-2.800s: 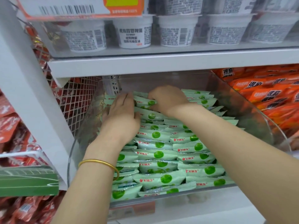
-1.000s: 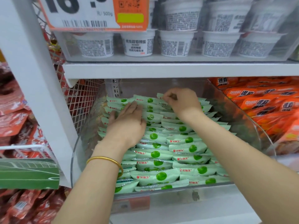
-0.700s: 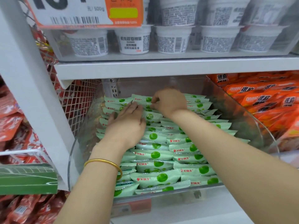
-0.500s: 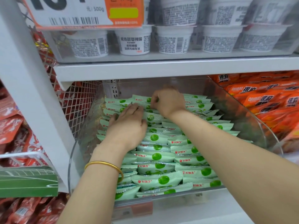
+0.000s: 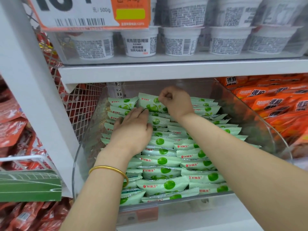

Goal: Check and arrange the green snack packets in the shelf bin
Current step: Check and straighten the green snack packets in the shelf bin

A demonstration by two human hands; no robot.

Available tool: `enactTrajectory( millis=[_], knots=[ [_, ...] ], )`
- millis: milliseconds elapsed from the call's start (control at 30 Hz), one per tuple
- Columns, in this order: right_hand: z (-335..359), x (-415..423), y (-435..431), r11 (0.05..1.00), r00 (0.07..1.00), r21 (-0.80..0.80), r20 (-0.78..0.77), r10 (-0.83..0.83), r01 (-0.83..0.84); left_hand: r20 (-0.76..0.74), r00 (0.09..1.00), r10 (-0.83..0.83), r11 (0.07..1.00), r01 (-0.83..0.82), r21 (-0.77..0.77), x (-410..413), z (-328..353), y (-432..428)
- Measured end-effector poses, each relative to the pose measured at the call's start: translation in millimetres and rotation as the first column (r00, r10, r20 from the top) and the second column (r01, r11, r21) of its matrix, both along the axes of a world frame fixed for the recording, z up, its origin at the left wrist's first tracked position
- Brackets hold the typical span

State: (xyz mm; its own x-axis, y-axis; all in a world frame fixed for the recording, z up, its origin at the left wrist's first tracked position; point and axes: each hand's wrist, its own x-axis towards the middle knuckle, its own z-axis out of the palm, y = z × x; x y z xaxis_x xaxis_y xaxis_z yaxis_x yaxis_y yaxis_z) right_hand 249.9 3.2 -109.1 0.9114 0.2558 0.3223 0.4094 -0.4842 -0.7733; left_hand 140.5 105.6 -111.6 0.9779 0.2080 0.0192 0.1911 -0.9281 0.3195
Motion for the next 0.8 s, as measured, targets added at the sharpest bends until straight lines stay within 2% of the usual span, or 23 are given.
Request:
enactTrajectory(
  millis=[133, 233, 333, 400, 467, 534, 600, 700, 800],
  knots=[
    [2, -1, -3, 0.998, 1.0, 0.066, 0.0, 0.01, -0.01, 0.004, 1.0, 0.003, 1.0, -0.003, -0.002, 0, -1, 1],
    [8, -6, -6, 0.953, 1.0, 0.303, 0.002, -0.009, 0.008, 0.013, 1.0, -0.002, 1.0, 0.002, -0.004, 0, -2, 2],
    [14, -13, -8, 0.903, 0.998, 0.425, -0.017, -0.057, 0.059, 0.024, 1.0, -0.009, 1.0, 0.009, -0.012, 0, -2, 2],
    [18, -16, -12, 0.843, 0.987, 0.516, -0.114, -0.111, 0.154, 0.05, 0.999, -0.004, 1.0, 0.005, -0.021, -1, -1, 2],
    [25, -21, -19, 0.734, 0.955, 0.622, -0.267, -0.128, 0.273, 0.105, 0.994, 0.006, 0.999, -0.001, -0.048, -2, 0, 2],
    [33, -30, -29, 0.616, 0.915, 0.709, -0.402, -0.046, 0.343, 0.222, 0.975, 0.014, 0.992, 0.013, -0.122, -4, 3, -1],
    [38, -40, -43, 0.551, 0.873, 0.747, -0.484, 0.067, 0.372, 0.352, 0.933, 0.072, 0.968, 0.02, -0.252, -11, 12, -8],
    [40, -57, -67, 0.532, 0.834, 0.773, -0.513, 0.202, 0.346, 0.444, 0.869, 0.22, 0.864, 0.039, -0.503, -28, 24, -18],
    [35, -73, -85, 0.646, 0.838, 0.735, -0.475, 0.268, 0.209, 0.406, 0.887, 0.219, 0.604, 0.204, -0.77, -54, 32, -32]
  ],
)
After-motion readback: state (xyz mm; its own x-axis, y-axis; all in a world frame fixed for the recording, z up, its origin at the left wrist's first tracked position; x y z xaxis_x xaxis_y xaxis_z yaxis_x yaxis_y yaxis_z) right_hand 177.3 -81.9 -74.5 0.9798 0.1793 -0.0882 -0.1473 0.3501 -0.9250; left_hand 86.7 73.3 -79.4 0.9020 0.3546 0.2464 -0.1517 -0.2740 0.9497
